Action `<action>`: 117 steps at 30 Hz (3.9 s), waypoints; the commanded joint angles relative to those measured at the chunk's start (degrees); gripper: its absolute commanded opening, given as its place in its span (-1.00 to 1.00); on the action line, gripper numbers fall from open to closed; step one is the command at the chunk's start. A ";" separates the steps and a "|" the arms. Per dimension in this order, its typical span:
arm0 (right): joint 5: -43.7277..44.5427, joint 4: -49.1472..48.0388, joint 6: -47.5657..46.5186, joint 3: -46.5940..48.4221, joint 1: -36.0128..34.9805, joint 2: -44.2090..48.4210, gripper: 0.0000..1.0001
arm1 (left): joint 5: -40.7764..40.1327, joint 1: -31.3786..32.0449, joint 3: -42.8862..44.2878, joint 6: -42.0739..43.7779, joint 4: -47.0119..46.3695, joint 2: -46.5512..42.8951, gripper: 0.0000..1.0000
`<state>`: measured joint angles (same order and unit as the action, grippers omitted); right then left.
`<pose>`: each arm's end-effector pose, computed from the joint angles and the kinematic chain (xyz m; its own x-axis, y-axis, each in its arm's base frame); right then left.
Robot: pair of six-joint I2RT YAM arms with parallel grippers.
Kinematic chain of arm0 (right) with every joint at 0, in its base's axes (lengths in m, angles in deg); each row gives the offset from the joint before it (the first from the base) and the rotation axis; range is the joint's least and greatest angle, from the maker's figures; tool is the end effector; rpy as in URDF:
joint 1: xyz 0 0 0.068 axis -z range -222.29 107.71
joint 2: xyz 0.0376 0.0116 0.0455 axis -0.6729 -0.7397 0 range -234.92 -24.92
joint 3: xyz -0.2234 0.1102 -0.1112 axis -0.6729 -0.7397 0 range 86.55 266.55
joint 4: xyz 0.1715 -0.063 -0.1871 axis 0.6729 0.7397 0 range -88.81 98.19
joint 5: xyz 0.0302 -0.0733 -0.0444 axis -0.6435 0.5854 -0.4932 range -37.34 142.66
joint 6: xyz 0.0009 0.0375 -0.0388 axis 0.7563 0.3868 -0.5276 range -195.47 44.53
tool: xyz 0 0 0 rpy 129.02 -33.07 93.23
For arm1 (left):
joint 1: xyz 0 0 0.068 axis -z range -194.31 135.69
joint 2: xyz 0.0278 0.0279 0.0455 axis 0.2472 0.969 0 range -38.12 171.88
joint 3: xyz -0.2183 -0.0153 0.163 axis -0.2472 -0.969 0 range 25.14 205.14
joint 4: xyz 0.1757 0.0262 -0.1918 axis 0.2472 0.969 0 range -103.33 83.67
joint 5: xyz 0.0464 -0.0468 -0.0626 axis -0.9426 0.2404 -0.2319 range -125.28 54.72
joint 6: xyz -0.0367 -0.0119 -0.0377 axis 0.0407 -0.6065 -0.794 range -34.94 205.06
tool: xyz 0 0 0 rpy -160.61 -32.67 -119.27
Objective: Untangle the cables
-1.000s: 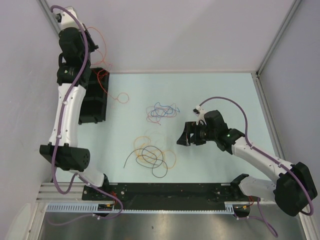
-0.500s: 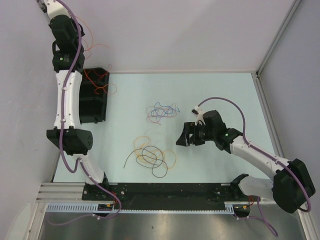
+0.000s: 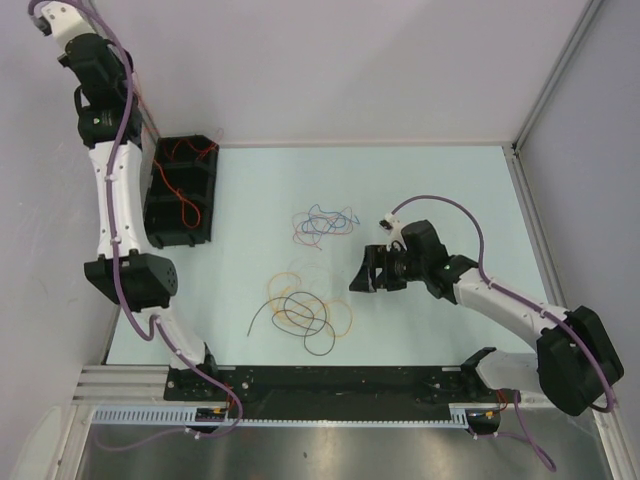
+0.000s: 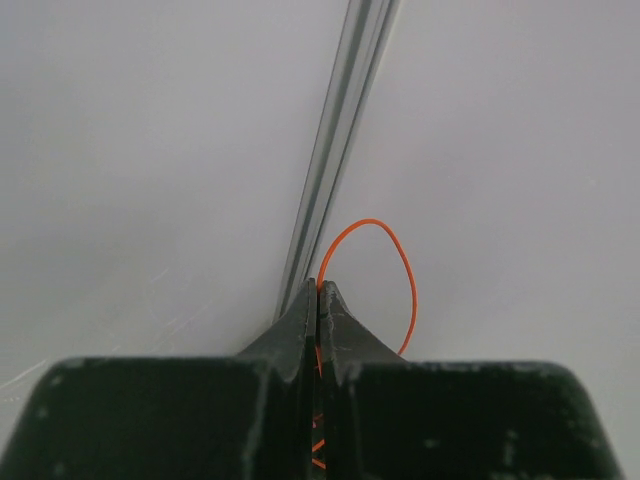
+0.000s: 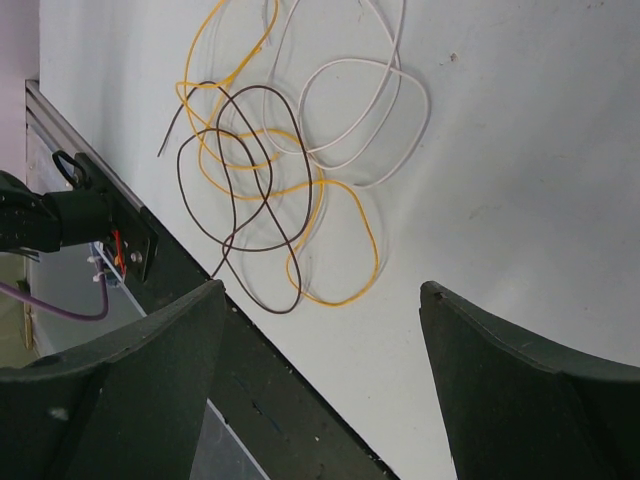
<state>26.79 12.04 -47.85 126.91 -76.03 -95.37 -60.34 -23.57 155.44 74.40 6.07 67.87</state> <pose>0.2025 0.1539 0.2218 -0.8416 -0.0605 -0.5368 -0.4331 0.6695 0.6035 0.3896 0.0789 0.5319 0.1870 -0.1392 -0.9724 -0.5369 0.8145 -0.2199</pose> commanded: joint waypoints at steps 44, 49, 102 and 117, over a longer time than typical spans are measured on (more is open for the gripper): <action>2.75 -1.62 3.94 -2.30 -6.08 4.10 0.65 | 8.10 -4.10 -7.69 -8.59 -7.71 -14.15 -0.99; 2.40 -2.24 3.85 -2.30 -5.99 3.13 0.65 | 8.01 -4.28 -7.60 -8.42 -7.62 -13.10 -0.99; 3.28 -2.68 3.85 -3.53 -6.96 2.87 0.65 | 7.48 -8.67 -30.53 -12.20 -17.64 -24.78 -0.99; 1.87 -5.84 4.11 -3.62 -7.48 0.67 0.65 | 5.90 -8.67 -60.92 -17.47 -22.83 -38.93 -0.99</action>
<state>29.24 8.91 -43.92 123.31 -83.02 -94.28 -53.28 -31.76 100.31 59.61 -13.50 33.56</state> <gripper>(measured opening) 0.828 0.008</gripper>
